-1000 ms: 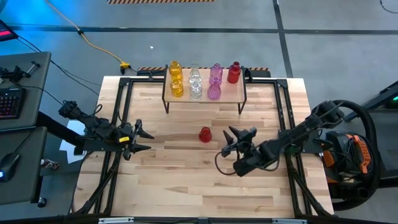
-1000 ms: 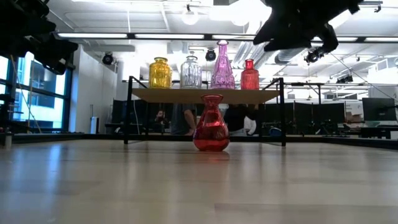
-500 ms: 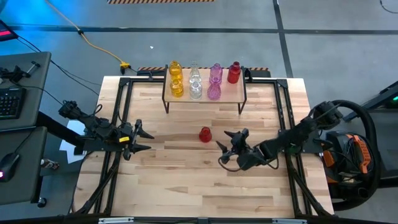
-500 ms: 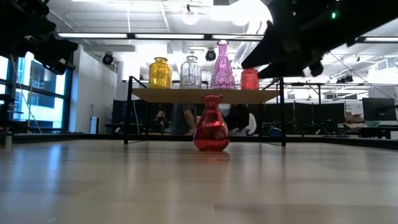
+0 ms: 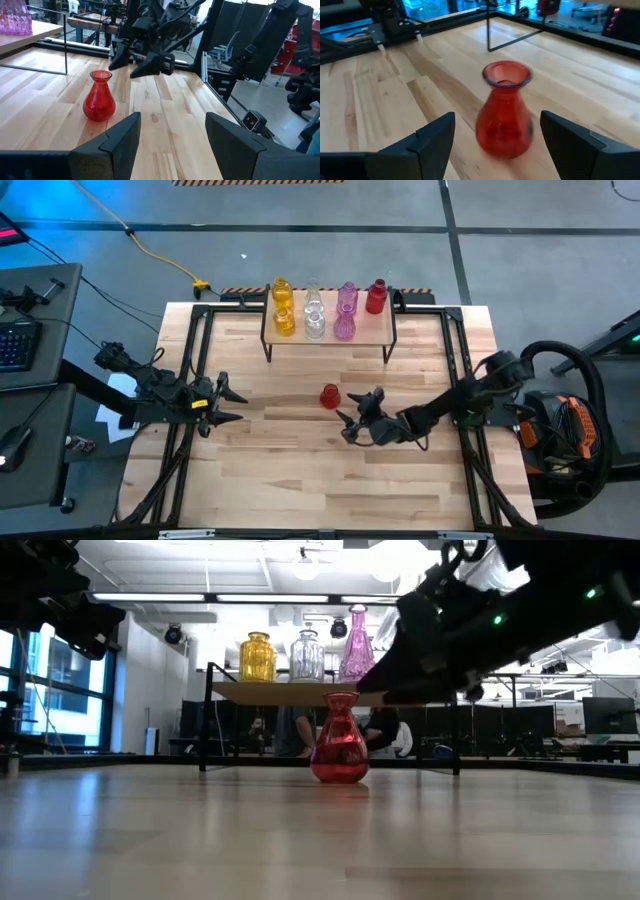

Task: Sort vases onto shelf
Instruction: Put the red vase on the shelf aligned with the other red vase

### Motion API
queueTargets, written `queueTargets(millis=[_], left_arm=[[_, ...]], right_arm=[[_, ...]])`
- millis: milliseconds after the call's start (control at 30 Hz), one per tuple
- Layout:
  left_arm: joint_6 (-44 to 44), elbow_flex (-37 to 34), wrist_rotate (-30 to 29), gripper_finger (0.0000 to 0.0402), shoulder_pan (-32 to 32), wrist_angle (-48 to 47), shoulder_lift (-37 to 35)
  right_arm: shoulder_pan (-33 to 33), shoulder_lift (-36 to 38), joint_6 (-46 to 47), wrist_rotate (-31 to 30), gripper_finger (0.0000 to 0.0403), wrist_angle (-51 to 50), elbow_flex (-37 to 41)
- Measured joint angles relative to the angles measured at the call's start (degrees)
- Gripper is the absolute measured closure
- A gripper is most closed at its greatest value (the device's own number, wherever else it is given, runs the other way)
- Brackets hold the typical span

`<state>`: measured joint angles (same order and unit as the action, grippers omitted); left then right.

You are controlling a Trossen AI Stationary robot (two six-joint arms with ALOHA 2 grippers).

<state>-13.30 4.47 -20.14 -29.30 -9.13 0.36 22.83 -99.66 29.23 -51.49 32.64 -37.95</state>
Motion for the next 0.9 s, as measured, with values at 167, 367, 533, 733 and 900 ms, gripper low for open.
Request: queueTargets(millis=[167, 367, 533, 733, 900], left_arm=[[0.00, 0.00, 0.00, 0.0187, 0.00, 0.01, -0.01], [0.00, 0.00, 0.00, 0.0187, -0.01, 0.01, -0.01], [0.00, 0.00, 0.00, 0.0187, 0.00, 0.01, 0.00], [0.00, 0.00, 0.00, 0.0187, -0.02, 0.01, -0.01], [0.00, 0.00, 0.00, 0.0187, -0.01, -0.02, 0.00]], right_arm=[[-2.14, -4.43, -3.91, 1.85, 0.0127, 9.08, 0.00], [-4.39, -7.50, -5.70, 2.40, 0.0127, 12.25, -0.97], [-6.40, -8.96, -5.31, 5.64, 0.0127, 12.55, -2.40], [-9.07, -10.97, -5.31, 8.32, 0.0127, 12.57, -4.22], [-10.16, -11.08, -5.31, 8.46, 0.0127, 12.60, -4.42]])
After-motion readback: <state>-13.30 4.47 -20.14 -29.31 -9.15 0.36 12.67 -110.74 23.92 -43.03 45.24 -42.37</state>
